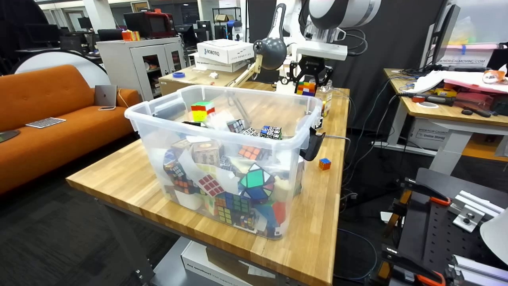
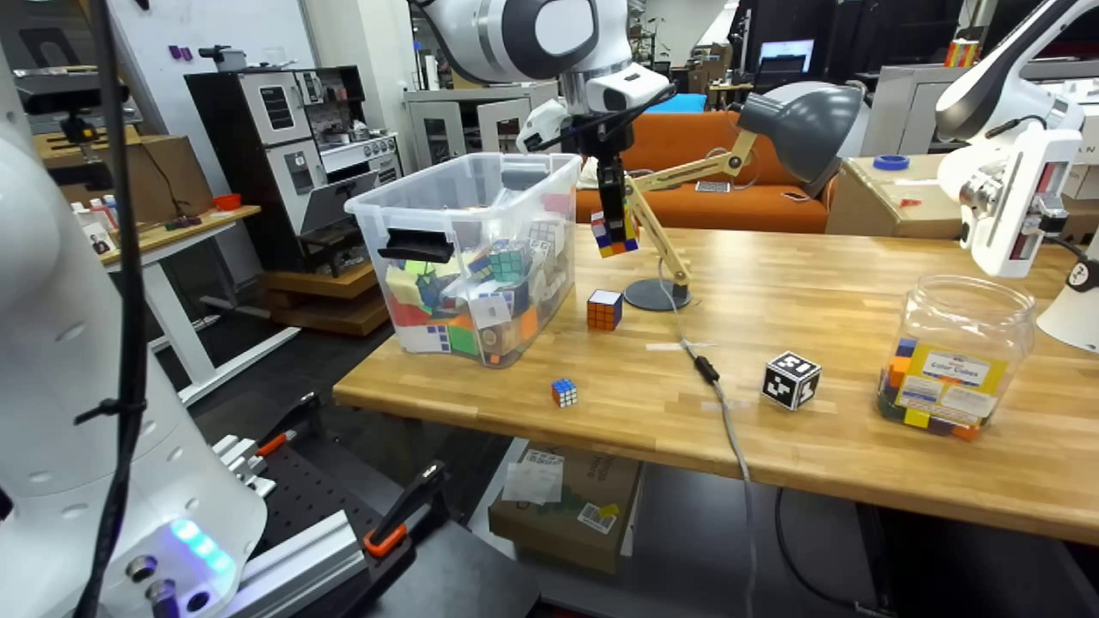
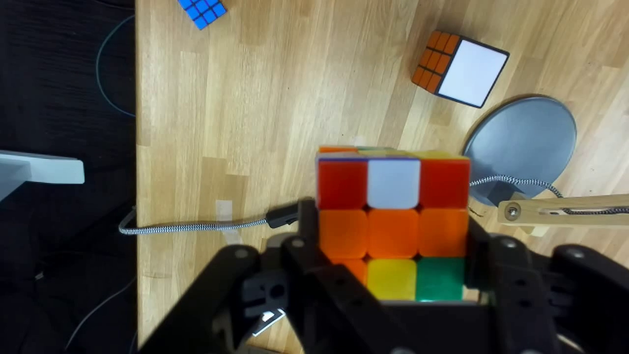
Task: Take one cube out of the storage box and put it on the table
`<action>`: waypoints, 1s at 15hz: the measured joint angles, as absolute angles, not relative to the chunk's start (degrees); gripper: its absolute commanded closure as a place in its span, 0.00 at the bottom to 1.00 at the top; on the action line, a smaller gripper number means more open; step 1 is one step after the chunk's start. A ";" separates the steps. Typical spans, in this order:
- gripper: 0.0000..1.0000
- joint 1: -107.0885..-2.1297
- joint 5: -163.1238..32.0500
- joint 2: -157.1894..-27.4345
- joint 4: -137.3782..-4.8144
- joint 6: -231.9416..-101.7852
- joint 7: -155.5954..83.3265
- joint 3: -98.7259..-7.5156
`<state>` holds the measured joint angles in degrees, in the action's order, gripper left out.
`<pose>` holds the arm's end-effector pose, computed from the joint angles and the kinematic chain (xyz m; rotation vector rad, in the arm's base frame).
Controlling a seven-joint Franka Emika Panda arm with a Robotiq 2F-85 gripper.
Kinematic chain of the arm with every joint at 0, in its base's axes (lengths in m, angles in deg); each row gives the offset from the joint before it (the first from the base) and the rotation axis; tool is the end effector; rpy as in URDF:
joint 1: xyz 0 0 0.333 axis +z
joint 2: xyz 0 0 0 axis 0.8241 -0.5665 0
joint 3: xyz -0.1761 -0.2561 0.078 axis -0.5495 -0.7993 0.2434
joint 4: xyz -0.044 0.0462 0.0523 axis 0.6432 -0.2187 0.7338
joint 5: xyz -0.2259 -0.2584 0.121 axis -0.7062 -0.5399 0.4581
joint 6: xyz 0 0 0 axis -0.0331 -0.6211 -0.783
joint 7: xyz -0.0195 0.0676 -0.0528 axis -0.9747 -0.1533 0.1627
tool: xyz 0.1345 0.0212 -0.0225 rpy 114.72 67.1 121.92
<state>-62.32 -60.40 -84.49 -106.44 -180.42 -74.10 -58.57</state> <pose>0.5260 -0.1525 0.3215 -2.6625 1.5469 -0.3119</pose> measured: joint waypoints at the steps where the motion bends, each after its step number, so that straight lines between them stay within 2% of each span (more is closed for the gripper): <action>1: 0.62 -62.32 -60.40 -84.49 -106.44 -180.42 -74.10 -58.57; 7: 0.62 -62.18 -57.63 -86.75 -105.43 -179.62 -73.37 -58.40; 15: 0.62 -62.69 -51.55 -104.38 -91.16 -175.05 -72.61 -58.87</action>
<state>-62.69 -51.55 -104.38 -91.16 -175.05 -72.61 -58.87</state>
